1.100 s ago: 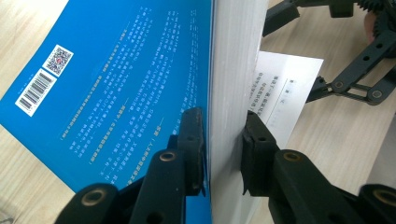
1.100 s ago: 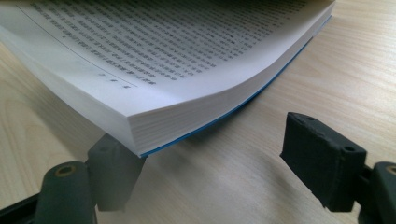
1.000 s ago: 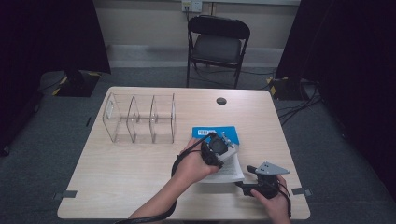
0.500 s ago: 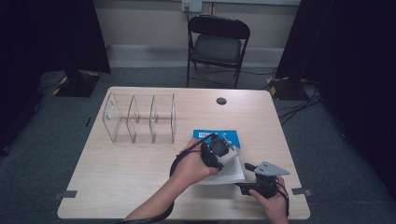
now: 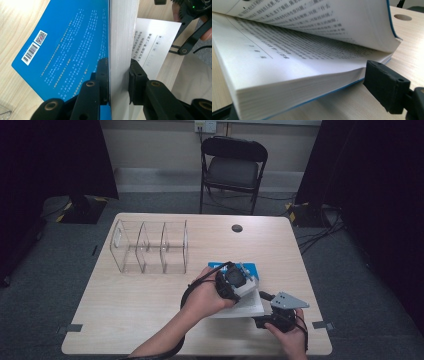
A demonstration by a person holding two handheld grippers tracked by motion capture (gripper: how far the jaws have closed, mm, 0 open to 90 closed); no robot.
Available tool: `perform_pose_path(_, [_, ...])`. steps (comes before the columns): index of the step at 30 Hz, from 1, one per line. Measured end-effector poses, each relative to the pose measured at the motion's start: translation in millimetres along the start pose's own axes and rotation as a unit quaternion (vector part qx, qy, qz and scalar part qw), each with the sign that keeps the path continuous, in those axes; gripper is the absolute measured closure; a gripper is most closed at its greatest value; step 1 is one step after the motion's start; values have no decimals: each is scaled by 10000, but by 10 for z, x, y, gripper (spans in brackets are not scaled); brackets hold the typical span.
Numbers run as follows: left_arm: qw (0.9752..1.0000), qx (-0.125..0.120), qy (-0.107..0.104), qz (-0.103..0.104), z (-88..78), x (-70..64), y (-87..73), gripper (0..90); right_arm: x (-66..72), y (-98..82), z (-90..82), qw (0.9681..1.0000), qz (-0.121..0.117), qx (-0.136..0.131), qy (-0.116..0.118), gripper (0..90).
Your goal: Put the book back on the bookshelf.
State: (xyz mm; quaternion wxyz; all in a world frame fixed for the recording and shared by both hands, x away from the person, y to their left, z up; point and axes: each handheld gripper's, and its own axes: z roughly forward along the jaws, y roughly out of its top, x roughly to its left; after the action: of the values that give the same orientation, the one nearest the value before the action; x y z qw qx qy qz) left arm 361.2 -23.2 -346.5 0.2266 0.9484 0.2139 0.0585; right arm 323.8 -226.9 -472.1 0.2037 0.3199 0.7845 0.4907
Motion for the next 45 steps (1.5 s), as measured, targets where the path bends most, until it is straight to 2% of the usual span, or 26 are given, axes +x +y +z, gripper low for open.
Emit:
perform_pose_path(7, [10000, 28, -23, 77, -21, -5, 10, 740, 3, 55, -25, 9998, -90, -159, -34, 206])
perform_pose_path(9, [10000, 44, -19, 51, -24, -25, 17, 740, 4, 71, -33, 9998, -114, -138, -72, 173])
perform_pose_path(15, [9999, 47, 22, 101, -33, -48, 25, 740, 26, 103, -48, 9994, -270, -127, -154, 173])
perform_pose_path(18, [9999, 90, 36, 140, -62, -59, 32, 741, 20, 116, -52, 9995, -232, -180, -87, 163])
perform_pose_path(21, [9999, 43, -1, 110, -85, -58, 33, 741, 23, 139, -62, 9994, -238, -245, -98, 150])
perform_pose_path(28, [9997, 107, 47, 223, -141, -64, 50, 741, 31, 188, -66, 9989, -291, -333, -136, 128])
perform_pose_path(31, [9998, 84, 27, 169, -145, -60, 51, 741, 30, 198, -68, 9987, -349, -335, -144, 127])
perform_pose_path(33, [9997, 110, 29, 222, -147, -52, 55, 741, 25, 198, -64, 9987, -341, -348, -121, 124])
perform_pose_path(34, [9998, 116, 11, 164, -146, -55, 54, 741, 21, 200, -62, 9988, -341, -342, -117, 119])
perform_pose_path(39, [9998, 112, -26, 170, -145, -46, 66, 741, -10, 203, -52, 9990, -308, -322, -49, 105])
perform_pose_path(41, [9995, 195, -24, 231, -144, -48, 72, 740, -22, 204, -51, 9989, -368, -294, -3, 101])
perform_pose_path(44, [9994, 178, -19, 294, -149, -50, 77, 740, -26, 215, -45, 9982, -527, -294, 15, 101])
perform_pose_path(45, [9993, 202, -15, 312, -159, -49, 81, 741, -21, 220, -51, 9983, -510, -293, -11, 101])
